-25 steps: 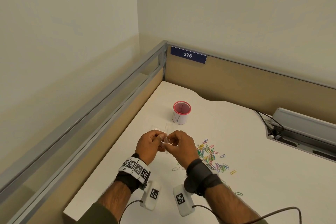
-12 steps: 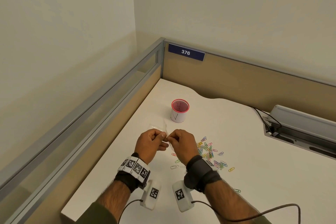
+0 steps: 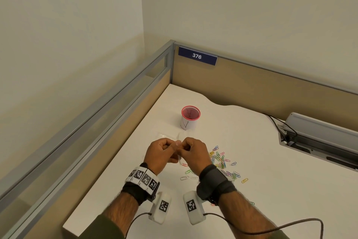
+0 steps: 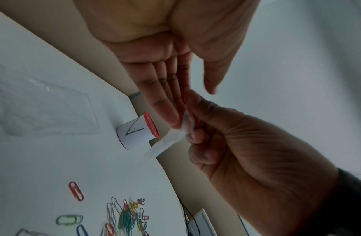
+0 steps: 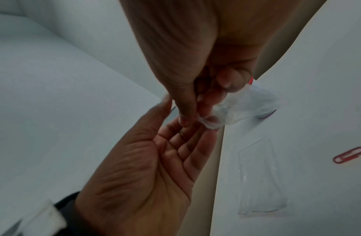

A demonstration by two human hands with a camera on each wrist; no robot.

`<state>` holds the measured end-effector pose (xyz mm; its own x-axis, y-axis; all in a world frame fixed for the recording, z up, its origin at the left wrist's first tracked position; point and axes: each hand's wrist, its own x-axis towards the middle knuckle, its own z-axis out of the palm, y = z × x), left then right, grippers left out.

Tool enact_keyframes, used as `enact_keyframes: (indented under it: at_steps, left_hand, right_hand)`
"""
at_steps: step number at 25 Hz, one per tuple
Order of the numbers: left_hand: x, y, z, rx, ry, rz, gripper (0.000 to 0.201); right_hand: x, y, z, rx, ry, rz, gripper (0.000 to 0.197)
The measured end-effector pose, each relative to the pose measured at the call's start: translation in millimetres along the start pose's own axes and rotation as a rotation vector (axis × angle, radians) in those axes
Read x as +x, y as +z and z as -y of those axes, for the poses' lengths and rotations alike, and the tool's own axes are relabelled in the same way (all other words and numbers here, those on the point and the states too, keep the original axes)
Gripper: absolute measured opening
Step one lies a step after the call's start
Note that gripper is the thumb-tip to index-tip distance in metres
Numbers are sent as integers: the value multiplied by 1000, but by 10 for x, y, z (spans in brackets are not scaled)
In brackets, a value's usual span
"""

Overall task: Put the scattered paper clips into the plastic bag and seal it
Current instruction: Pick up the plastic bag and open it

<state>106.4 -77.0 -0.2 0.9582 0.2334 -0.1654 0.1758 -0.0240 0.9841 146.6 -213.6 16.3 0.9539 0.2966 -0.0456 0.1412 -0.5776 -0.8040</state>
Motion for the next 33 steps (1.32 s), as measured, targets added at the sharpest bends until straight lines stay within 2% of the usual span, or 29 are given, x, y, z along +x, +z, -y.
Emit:
enact_keyframes:
  at_steps: [7,13,17,25,33]
  left_hand:
    - [14,-18,-1,-12,-20,21,18]
    - [25,-37,-2,-11,-11,0,11]
    - [-5,28,-34,-4,-20,-44,19]
    - [5,11,-43,6,-23,-11,6]
    - [39,-25,-53,-12,-19,17,10]
  right_hand:
    - [7,-38,-23,167,40,48,16]
    - [-41,-52,-13,187,24,99,17]
    - [-25,-40,-12,110,-29,55,13]
    - [-11,-36,-1,81,-22,15,11]
    - [26,-39,47,-48,-44,-16,11]
